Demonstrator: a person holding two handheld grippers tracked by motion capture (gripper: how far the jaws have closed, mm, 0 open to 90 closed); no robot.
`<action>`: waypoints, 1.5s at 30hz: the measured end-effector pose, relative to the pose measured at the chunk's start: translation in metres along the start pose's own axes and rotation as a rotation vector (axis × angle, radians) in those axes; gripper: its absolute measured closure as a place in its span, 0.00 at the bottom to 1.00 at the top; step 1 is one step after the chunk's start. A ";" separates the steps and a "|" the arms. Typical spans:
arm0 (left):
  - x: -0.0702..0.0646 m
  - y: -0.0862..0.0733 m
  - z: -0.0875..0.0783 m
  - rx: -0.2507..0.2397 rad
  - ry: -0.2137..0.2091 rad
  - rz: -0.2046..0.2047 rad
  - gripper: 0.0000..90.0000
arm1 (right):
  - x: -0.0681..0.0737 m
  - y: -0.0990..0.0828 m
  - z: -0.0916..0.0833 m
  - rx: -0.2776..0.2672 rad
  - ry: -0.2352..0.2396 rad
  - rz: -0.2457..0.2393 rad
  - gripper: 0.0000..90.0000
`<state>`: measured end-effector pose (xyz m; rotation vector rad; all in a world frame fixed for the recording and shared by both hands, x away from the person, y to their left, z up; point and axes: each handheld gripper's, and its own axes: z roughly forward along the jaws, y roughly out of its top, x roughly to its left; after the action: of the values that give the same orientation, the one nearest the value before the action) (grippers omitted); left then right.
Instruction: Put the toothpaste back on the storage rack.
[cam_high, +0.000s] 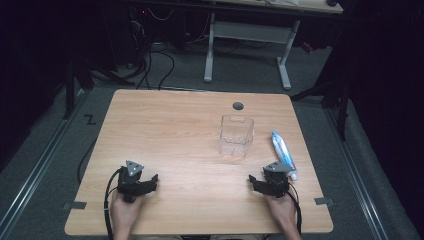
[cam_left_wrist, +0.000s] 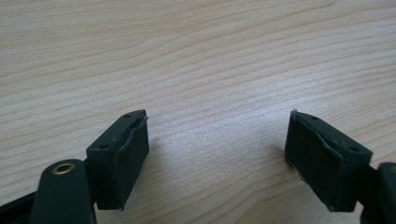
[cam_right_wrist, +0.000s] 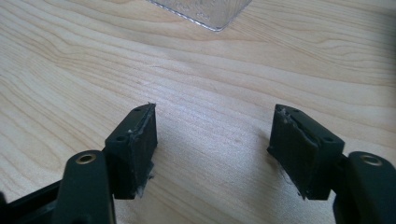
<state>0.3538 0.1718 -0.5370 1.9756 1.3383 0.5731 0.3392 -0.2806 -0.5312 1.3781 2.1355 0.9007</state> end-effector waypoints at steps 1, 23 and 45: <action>0.000 0.000 0.000 0.000 0.000 0.000 0.25 | 0.000 0.000 0.000 0.000 0.000 0.000 0.35; 0.000 0.000 0.000 0.000 0.000 0.000 0.24 | -0.009 -0.003 -0.010 -0.013 -0.043 0.067 0.36; 0.000 0.000 0.000 0.000 0.000 -0.001 0.24 | -0.019 0.003 -0.029 -0.033 -0.025 0.073 0.37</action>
<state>0.3538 0.1718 -0.5370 1.9751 1.3388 0.5730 0.3292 -0.3053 -0.5087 1.4515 2.0543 0.9379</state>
